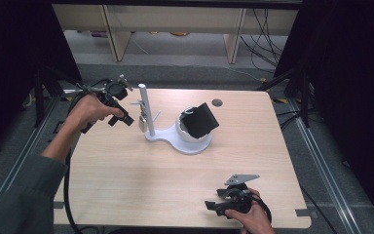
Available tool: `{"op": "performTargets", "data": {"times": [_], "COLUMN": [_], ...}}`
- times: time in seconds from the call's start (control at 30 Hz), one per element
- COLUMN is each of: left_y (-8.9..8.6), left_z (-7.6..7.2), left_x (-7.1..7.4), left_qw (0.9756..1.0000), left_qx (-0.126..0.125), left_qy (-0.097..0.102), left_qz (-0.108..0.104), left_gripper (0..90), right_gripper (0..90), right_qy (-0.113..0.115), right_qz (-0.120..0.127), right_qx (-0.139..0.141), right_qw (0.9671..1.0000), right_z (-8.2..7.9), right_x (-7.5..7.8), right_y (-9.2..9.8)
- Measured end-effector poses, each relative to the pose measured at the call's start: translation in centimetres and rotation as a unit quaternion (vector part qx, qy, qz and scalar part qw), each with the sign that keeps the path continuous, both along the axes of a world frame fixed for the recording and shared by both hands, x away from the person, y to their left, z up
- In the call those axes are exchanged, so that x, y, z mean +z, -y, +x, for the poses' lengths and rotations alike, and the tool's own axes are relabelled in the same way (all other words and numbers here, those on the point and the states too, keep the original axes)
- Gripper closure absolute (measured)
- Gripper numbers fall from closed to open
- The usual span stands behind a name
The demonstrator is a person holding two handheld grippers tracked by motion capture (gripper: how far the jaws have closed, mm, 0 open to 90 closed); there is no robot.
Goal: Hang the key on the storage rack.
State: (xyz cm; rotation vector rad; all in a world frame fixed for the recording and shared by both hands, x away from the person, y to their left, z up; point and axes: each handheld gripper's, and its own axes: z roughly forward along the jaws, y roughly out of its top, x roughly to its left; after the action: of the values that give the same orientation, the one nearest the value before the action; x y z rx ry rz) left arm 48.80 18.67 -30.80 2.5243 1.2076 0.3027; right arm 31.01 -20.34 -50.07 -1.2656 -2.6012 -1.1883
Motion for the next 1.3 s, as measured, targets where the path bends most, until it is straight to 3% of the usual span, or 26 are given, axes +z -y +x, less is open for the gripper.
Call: {"op": "performTargets", "data": {"times": [0.17,0.3,0.33,0.4,0.47,0.5,0.73,0.93,0.97,1.13,1.3], "left_y": [-0.7,-0.9,-0.9,-0.8,-0.9,-0.9,-1.0,-0.8,-0.9,-0.9,-0.7], "left_z": [-0.6,-1.2,-1.6,-2.2,-3.3,-3.7,-6.4,-8.0,-8.4,-9.1,-10.3], "left_x": [-0.6,-0.9,-1.2,-1.7,-2.3,-2.6,-3.8,-4.5,-4.8,-5.4,-6.2], "left_qw": [0.9998,0.9999,0.9997,0.9995,0.9990,0.9989,0.9969,0.9960,0.9958,0.9955,0.9940], "left_qx": [0.006,-0.007,-0.008,-0.007,-0.020,-0.023,-0.040,-0.049,-0.059,-0.057,-0.069], "left_qy": [0.012,0.009,0.010,0.020,0.019,0.022,0.036,0.044,0.040,0.037,0.041], "left_qz": [-0.016,-0.011,-0.022,-0.021,-0.034,-0.036,-0.057,-0.061,-0.058,-0.066,-0.074], "left_gripper": [31.3,28.8,28.8,26.9,25.9,25.9,25.1,24.9,24.9,24.3,23.8], "right_gripper": [29.6,29.5,29.5,29.5,29.5,29.5,29.4,29.4,29.4,29.5,29.4], "right_qy": [0.000,-0.001,0.001,0.001,-0.007,0.003,-0.001,0.004,0.008,0.004,0.006], "right_qz": [0.002,0.005,0.005,0.006,0.011,0.009,0.010,0.010,0.008,0.015,0.005], "right_qx": [0.000,-0.003,-0.004,-0.002,-0.011,-0.005,-0.008,-0.006,-0.010,-0.004,-0.009], "right_qw": [1.0000,1.0000,1.0000,1.0000,0.9999,0.9999,0.9999,0.9999,0.9999,0.9999,0.9999], "right_z": [0.1,0.2,0.2,0.3,0.0,0.2,0.1,0.3,0.3,0.4,0.3], "right_x": [0.0,-0.1,-0.1,0.0,0.1,0.0,0.0,-0.1,0.0,-0.1,0.0], "right_y": [0.0,0.1,0.1,0.3,0.2,0.3,0.2,0.4,0.5,0.3,0.2]}}
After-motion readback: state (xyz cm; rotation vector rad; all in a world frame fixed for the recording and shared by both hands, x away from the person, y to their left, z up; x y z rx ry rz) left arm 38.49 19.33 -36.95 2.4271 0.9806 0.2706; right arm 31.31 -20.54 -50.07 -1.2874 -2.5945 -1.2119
